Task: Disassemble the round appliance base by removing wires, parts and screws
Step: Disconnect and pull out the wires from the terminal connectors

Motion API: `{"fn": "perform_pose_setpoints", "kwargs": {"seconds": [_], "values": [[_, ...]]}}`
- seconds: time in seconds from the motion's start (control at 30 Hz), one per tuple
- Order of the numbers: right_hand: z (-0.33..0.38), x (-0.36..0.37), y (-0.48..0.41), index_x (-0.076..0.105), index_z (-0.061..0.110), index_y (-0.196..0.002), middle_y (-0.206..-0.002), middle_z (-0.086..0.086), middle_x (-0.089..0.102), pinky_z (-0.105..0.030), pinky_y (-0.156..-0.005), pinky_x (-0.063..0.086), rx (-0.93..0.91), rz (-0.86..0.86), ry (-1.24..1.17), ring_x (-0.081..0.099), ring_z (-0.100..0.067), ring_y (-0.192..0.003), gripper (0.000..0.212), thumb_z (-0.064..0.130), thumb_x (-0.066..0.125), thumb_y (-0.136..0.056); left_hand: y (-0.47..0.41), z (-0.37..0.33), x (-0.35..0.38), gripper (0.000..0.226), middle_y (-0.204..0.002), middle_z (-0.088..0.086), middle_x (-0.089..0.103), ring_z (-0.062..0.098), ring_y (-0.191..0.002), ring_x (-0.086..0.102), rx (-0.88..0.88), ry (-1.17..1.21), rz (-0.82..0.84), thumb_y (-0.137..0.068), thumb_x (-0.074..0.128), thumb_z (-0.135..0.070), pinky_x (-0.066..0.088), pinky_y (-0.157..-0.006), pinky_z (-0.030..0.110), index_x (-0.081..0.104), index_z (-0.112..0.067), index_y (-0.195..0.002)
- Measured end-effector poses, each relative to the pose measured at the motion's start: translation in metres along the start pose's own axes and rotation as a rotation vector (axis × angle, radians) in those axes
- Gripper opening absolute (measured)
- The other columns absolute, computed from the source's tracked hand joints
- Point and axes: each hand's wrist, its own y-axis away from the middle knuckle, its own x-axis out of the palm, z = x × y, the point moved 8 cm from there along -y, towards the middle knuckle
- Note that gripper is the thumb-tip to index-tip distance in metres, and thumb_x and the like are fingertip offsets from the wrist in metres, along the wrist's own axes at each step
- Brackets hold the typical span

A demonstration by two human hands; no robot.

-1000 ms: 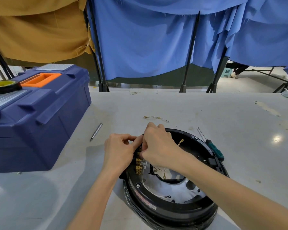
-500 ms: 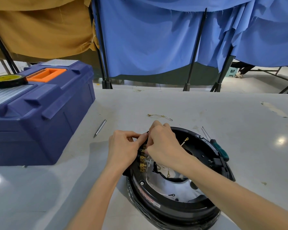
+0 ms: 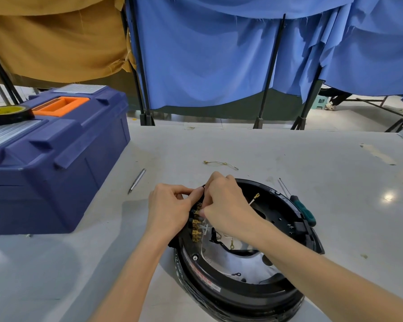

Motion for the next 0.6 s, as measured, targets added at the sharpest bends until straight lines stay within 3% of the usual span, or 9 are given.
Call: {"fn": "perform_pose_setpoints", "kwargs": {"seconds": [0.17,0.37,0.6], "values": [[0.001,0.0,-0.002,0.065,0.008,-0.077,-0.109,-0.004,0.049,-0.044,-0.093,0.042,-0.059,0.095,0.061,0.041,-0.026,-0.106,0.008,0.012,0.07,-0.08,0.0,0.001,0.0,0.022,-0.035,-0.005,0.039,0.01,-0.039,0.032,0.006,-0.008,-0.005,-0.08,0.074,-0.041,0.025,-0.041,0.019,0.074,-0.031,-0.06],[0.016,0.005,-0.005,0.037,0.015,-0.078,-0.099,-0.004,0.032,-0.042,-0.085,0.032,-0.132,0.143,0.308,0.036,-0.032,-0.11,0.026,0.013,0.063,-0.082,-0.001,0.004,0.001,0.026,-0.037,-0.008,0.047,0.007,-0.039,0.038,-0.017,-0.02,-0.002,-0.08,0.073,-0.029,0.031,-0.044,0.02,0.068,-0.033,-0.054],[0.009,0.005,-0.003,0.056,0.006,-0.078,-0.104,-0.006,0.042,-0.041,-0.086,0.041,-0.059,0.066,0.132,0.037,-0.029,-0.103,0.005,0.002,0.058,-0.076,-0.002,0.004,0.001,0.026,-0.035,-0.006,0.043,0.008,-0.038,0.035,0.0,-0.007,0.002,-0.081,0.073,-0.04,0.028,-0.044,0.02,0.07,-0.034,-0.056]]}}
